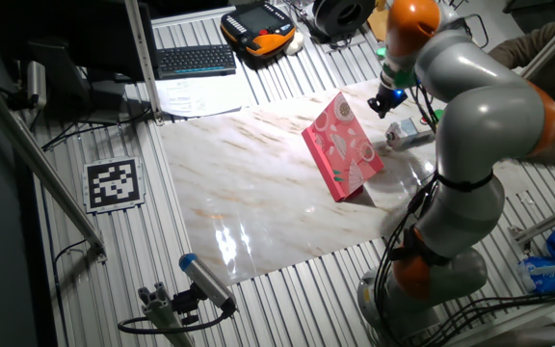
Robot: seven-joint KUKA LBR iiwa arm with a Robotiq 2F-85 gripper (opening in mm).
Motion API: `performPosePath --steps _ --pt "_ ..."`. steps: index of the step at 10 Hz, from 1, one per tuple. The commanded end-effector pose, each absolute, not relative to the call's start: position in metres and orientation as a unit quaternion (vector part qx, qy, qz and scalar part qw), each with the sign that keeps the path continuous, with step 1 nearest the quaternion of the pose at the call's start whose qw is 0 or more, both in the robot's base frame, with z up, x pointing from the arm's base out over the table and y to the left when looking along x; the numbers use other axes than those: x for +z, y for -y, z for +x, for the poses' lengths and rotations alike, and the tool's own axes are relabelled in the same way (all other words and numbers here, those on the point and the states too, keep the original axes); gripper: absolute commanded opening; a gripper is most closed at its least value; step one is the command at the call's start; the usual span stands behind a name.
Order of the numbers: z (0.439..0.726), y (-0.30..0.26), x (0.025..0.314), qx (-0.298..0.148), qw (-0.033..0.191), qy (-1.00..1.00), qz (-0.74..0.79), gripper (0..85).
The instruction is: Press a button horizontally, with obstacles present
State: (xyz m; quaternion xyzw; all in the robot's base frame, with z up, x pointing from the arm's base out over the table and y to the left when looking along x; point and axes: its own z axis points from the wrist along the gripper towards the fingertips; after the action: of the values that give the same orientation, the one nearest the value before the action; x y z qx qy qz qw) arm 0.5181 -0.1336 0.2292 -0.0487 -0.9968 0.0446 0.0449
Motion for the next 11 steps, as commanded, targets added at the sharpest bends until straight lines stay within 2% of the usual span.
performPosePath --steps 1,8,11 --pt "0.5147 0.1239 0.2673 0.030 0.043 0.997 -0.054 0.0" --pt "0.5131 0.1227 0.2641 0.052 0.040 0.997 -0.044 0.0" --pt "0.5143 0.1225 0.2634 0.044 0.039 0.998 -0.037 0.0"
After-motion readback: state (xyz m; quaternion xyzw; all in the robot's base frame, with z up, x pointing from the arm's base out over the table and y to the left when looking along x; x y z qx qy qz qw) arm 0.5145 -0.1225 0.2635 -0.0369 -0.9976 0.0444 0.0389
